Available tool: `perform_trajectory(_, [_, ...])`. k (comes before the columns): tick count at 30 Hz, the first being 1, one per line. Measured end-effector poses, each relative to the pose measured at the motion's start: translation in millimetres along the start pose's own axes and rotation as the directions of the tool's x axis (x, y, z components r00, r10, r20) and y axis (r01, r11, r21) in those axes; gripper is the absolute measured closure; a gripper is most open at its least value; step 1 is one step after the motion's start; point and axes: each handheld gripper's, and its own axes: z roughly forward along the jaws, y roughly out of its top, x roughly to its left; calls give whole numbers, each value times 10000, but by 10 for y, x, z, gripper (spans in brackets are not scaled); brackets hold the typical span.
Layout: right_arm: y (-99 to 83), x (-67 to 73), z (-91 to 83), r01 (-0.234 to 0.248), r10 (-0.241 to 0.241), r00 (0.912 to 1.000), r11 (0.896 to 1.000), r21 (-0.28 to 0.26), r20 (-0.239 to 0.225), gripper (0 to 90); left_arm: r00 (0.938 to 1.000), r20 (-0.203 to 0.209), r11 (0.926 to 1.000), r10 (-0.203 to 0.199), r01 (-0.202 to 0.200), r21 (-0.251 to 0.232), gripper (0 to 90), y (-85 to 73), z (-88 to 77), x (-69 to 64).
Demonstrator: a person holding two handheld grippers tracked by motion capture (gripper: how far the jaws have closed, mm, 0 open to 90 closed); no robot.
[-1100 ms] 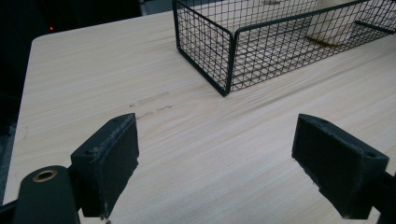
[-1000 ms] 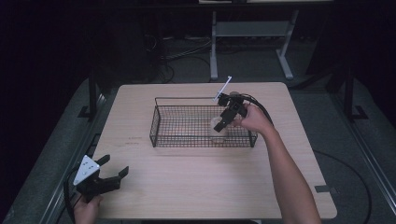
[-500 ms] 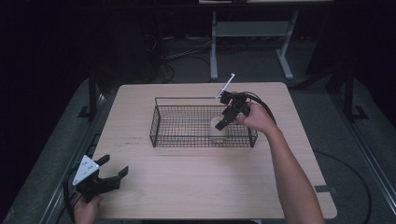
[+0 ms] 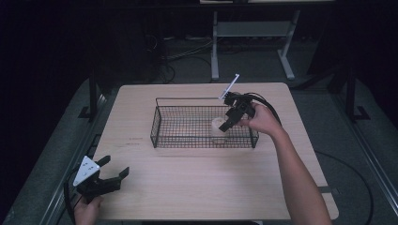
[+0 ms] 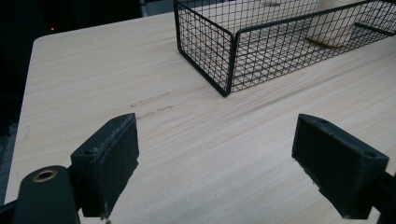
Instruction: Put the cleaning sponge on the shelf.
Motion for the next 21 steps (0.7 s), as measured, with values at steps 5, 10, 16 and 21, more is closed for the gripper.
perform_trajectory(5, [4, 41, -42, 72, -72, 10000, 9999, -91, -33, 172, 10000, -15, 10000, -6, 6, -2, 140, 1, 1, 1])
perform_trajectory(10, [1, 163, -110, 291, -291, 9996, 9995, -158, 37, 172, 10000, -12, 10000, -26, 26, -9, 139, 0, 1, -1])
perform_trajectory(16, [-80, 234, -129, 345, -346, 9994, 9990, -287, -35, 172, 10000, -1, 10000, -43, 43, -25, 139, 2, 4, -2])
perform_trajectory(21, [-207, 306, -143, 282, -284, 9996, 9991, -301, -68, 173, 10000, 21, 10000, 2, -2, -7, 139, 3, 7, -11])
